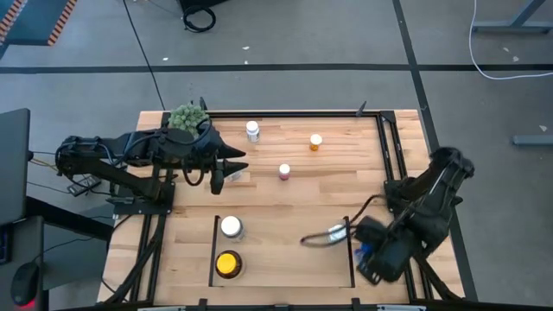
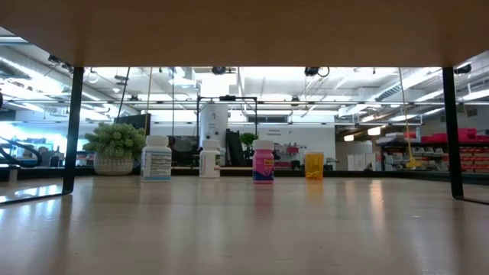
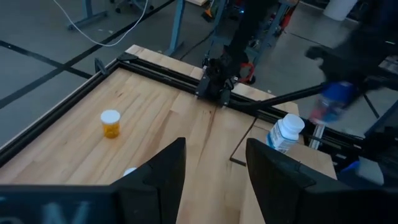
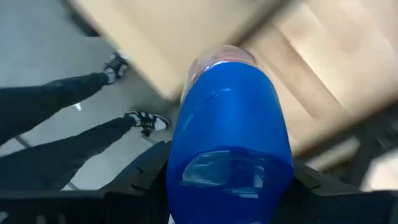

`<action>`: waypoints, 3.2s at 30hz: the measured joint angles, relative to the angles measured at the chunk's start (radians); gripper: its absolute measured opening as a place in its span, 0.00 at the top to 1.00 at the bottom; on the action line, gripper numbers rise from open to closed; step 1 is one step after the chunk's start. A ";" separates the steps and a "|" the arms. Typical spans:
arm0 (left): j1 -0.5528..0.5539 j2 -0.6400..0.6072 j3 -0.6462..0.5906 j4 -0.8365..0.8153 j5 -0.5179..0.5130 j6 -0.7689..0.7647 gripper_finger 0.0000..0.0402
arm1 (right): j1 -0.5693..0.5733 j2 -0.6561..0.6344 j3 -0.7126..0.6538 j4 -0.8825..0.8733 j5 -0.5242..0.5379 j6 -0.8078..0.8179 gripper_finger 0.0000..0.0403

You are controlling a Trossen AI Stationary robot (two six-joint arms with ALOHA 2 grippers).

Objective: Pick and place medicine bottles onto shelf by color
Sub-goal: Put the blue pill bottle on the shelf

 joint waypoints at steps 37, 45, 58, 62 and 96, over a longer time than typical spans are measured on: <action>-0.014 -0.008 0.002 -0.006 0.136 -0.029 0.57 | -0.063 0.391 0.320 -0.026 -0.090 0.319 0.51; -0.047 -0.008 0.002 -0.006 0.136 -0.022 0.57 | -0.081 0.390 0.307 -0.024 -0.033 0.346 0.51; -0.047 -0.008 0.001 -0.006 0.136 -0.029 0.57 | -0.092 0.390 0.286 -0.025 -0.033 0.369 0.50; -0.047 -0.008 0.001 -0.006 0.136 -0.030 0.57 | -0.092 0.390 0.285 -0.025 -0.027 0.416 0.48; -0.109 -0.007 0.000 -0.006 0.135 -0.003 0.57 | -0.099 0.361 0.285 -0.025 0.002 0.427 0.25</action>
